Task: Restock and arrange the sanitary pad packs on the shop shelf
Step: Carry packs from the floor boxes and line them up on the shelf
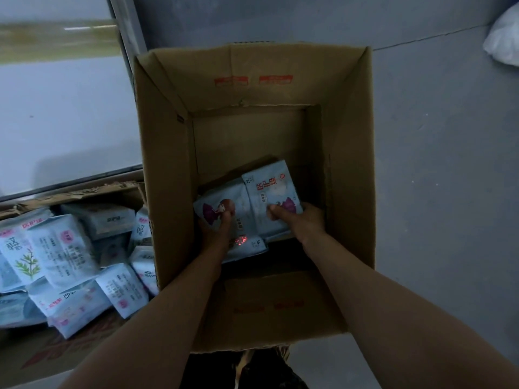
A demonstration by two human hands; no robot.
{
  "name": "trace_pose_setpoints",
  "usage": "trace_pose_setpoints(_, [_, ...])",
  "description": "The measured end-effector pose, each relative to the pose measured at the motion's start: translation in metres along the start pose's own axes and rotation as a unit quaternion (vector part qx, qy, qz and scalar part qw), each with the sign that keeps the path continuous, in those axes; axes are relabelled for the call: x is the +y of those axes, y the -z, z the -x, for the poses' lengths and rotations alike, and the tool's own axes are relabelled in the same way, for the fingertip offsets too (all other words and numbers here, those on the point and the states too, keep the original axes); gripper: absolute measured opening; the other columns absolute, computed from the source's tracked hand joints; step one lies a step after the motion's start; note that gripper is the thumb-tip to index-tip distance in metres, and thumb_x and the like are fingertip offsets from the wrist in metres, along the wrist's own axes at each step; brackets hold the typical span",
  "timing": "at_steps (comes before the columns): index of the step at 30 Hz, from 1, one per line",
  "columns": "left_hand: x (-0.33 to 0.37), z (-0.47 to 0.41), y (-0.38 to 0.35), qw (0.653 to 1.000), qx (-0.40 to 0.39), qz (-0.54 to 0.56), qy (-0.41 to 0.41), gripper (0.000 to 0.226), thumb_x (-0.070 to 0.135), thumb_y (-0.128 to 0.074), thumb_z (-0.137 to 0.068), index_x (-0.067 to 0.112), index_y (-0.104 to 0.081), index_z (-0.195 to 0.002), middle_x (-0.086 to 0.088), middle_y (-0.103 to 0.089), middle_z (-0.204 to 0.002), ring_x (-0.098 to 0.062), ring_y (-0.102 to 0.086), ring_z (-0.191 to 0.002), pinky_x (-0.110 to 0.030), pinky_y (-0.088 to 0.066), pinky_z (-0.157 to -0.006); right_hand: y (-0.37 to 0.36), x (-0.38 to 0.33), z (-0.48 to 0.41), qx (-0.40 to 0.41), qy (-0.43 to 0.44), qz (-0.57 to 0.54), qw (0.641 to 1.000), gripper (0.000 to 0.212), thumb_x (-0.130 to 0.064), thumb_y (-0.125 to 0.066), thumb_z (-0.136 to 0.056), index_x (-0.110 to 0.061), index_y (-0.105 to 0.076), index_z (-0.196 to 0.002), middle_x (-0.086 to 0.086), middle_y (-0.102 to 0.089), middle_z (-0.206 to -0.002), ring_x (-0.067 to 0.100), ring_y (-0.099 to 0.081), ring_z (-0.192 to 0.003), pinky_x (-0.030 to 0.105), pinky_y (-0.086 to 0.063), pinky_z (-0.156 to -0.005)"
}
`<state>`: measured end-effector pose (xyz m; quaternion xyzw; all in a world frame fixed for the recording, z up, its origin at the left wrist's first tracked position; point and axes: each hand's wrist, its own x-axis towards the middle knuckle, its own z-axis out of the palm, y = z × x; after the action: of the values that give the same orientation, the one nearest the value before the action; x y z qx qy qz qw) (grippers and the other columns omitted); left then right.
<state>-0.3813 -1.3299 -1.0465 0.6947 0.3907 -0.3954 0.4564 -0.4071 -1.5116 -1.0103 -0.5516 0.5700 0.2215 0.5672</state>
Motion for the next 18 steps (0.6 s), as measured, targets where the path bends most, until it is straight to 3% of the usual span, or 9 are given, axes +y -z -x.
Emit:
trace_pose_setpoints(7, [0.0, 0.002, 0.0, 1.0, 0.004, 0.019, -0.015, 0.088, 0.062, -0.053, -0.092, 0.02, -0.015, -0.16, -0.004, -0.028, -0.161, -0.026, -0.033, -0.145, -0.04, -0.031, -0.116, 0.005, -0.007, 0.005, 0.012, 0.007, -0.087, 0.996, 0.08, -0.017, -0.088, -0.073, -0.018, -0.042, -0.139, 0.004, -0.058, -0.126, 0.016, -0.056, -0.101, 0.026, -0.047, -0.068])
trace_pose_setpoints(10, [0.004, 0.003, -0.001, 0.999, -0.003, 0.035, 0.007, 0.072, 0.052, -0.054, -0.096, 0.019, -0.029, -0.155, -0.005, -0.045, -0.148, -0.027, -0.048, -0.133, -0.034, -0.042, -0.096, 0.005, -0.008, 0.014, 0.041, 0.041, -0.133, 0.989, 0.091, -0.02, -0.088, -0.073, -0.025, -0.038, -0.15, -0.003, -0.055, -0.129, 0.015, -0.055, -0.11, 0.032, -0.051, -0.085])
trace_pose_setpoints(13, [0.002, 0.003, 0.001, 0.998, -0.032, 0.043, 0.038, 0.061, 0.05, -0.054, -0.098, 0.021, -0.04, -0.15, -0.004, -0.054, -0.137, -0.028, -0.056, -0.124, -0.038, -0.048, -0.096, -0.006, -0.011, 0.02, 0.029, 0.017, -0.219, 0.975, 0.082, -0.023, -0.088, -0.072, -0.024, -0.049, -0.144, -0.004, -0.065, -0.121, 0.017, -0.064, -0.112, 0.042, -0.054, -0.098])
trace_pose_setpoints(15, [-0.004, 0.002, 0.003, 0.996, -0.051, 0.06, 0.045, 0.067, 0.057, -0.062, -0.09, 0.022, -0.048, -0.145, -0.006, -0.059, -0.137, -0.028, -0.06, -0.118, -0.045, -0.05, -0.101, -0.011, -0.018, 0.02, 0.007, -0.011, -0.242, 0.97, 0.073, -0.034, -0.09, -0.065, -0.021, -0.062, -0.13, 0.002, -0.073, -0.115, 0.02, -0.069, -0.106, 0.047, -0.056, -0.097])
trace_pose_setpoints(18, [-0.004, 0.004, 0.005, 0.991, -0.07, 0.089, 0.075, 0.09, 0.069, -0.076, -0.059, 0.019, -0.059, -0.132, -0.01, -0.067, -0.125, -0.028, -0.065, -0.11, -0.049, -0.052, -0.099, -0.009, -0.02, 0.013, -0.015, -0.039, -0.257, 0.965, 0.084, -0.045, -0.091, -0.054, -0.022, -0.063, -0.13, 0.004, -0.074, -0.116, 0.024, -0.07, -0.107, 0.049, -0.055, -0.097])
